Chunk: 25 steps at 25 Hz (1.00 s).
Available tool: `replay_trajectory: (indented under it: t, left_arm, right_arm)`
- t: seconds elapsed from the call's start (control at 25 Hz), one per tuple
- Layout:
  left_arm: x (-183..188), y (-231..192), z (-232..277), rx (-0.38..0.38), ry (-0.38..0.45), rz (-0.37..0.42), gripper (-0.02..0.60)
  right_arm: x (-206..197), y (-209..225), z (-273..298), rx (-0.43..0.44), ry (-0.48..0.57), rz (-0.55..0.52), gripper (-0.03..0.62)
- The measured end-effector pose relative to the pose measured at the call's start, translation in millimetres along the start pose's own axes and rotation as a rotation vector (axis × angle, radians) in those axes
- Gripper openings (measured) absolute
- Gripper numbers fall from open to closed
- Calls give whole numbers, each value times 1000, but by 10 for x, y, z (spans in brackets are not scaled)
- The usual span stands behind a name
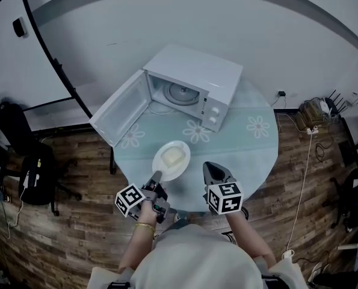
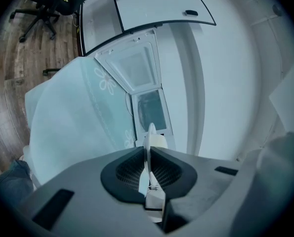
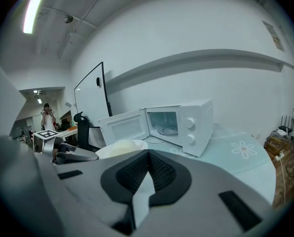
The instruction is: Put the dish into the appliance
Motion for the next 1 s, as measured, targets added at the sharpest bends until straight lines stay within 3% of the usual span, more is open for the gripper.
replay_trajectory:
  t: [0.6, 1.0]
  left_arm:
    - [537, 59, 700, -16, -77, 34, 38]
    - [730, 83, 1179, -14, -92, 28, 38]
  right_arm:
    - [157, 199, 638, -67, -7, 24, 5]
    - [227, 290, 910, -42, -31, 16, 5]
Point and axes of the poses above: the fingertips, and each gripper's own axes: z forward along the fingers, y to its right, x out of its top, the point moved 3 cm from there along -z, backward along the fingers, and after that the axes turned 3 degrees about x, right-handed, at the moved point
